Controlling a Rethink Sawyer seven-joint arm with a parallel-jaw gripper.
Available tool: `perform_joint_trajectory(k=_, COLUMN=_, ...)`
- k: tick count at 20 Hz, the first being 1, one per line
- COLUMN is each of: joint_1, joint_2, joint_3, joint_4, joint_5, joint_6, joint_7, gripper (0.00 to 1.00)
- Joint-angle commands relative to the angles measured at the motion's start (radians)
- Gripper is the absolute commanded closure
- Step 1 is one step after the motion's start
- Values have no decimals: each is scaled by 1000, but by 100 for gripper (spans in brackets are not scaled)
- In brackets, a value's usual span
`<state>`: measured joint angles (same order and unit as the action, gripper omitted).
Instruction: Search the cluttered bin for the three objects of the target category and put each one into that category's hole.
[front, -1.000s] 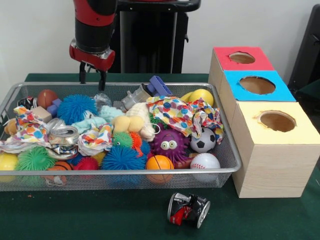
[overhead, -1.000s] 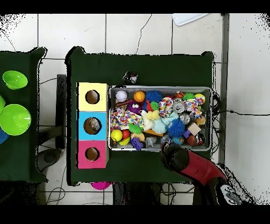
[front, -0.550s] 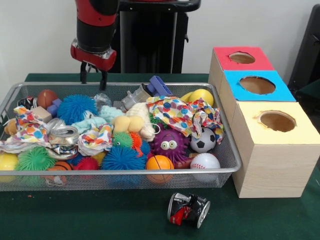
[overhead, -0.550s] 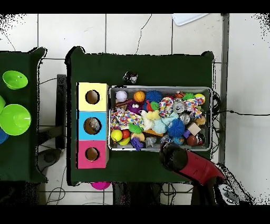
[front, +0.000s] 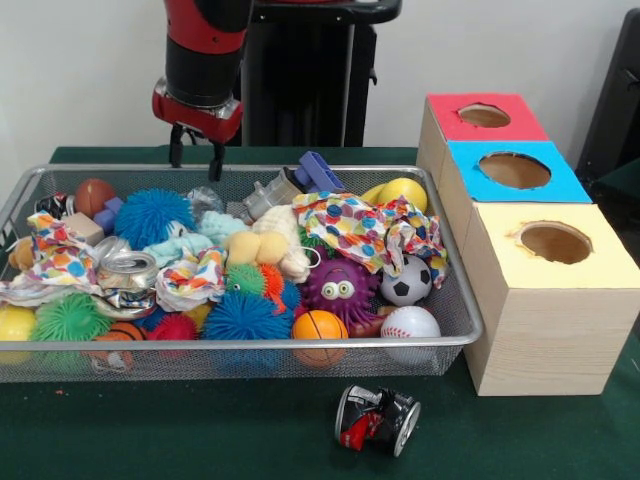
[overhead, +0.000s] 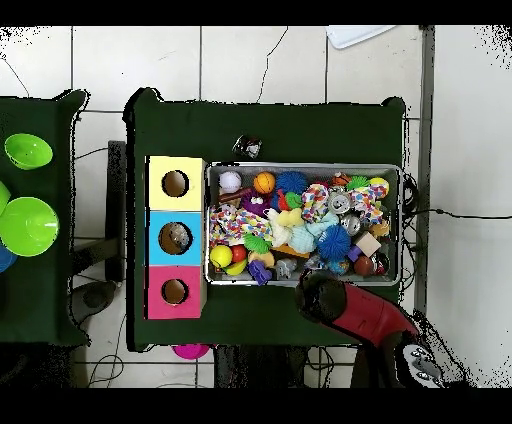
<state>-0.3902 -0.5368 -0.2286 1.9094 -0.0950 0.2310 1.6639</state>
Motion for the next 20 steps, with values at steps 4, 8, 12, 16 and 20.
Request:
perform_joint_trajectory(k=4, joint_1=46, joint_2=72, joint_3=83, joint_4=-41, joint_5=66, joint_6=-1, joint_7=200, gripper=0)
perform_joint_trajectory(k=8, joint_1=48, joint_2=76, joint_3=84, joint_4=-51, joint_5=67, joint_6=4, joint_7=193, gripper=0)
perform_joint_trajectory(k=12, joint_1=44, joint_2=88, joint_3=92, joint_4=-69, joint_5=66, joint_6=7, joint_7=182, gripper=0)
perform_joint_trajectory(k=16, joint_1=72, joint_2=82, joint_3=69, joint_4=-94, joint_5=76, joint_6=53, joint_7=188, gripper=0)
perform_joint_trajectory(k=20, joint_1=100, joint_2=65, joint_3=50, joint_4=-108, joint_5=89, joint_6=106, joint_7=191, gripper=0)
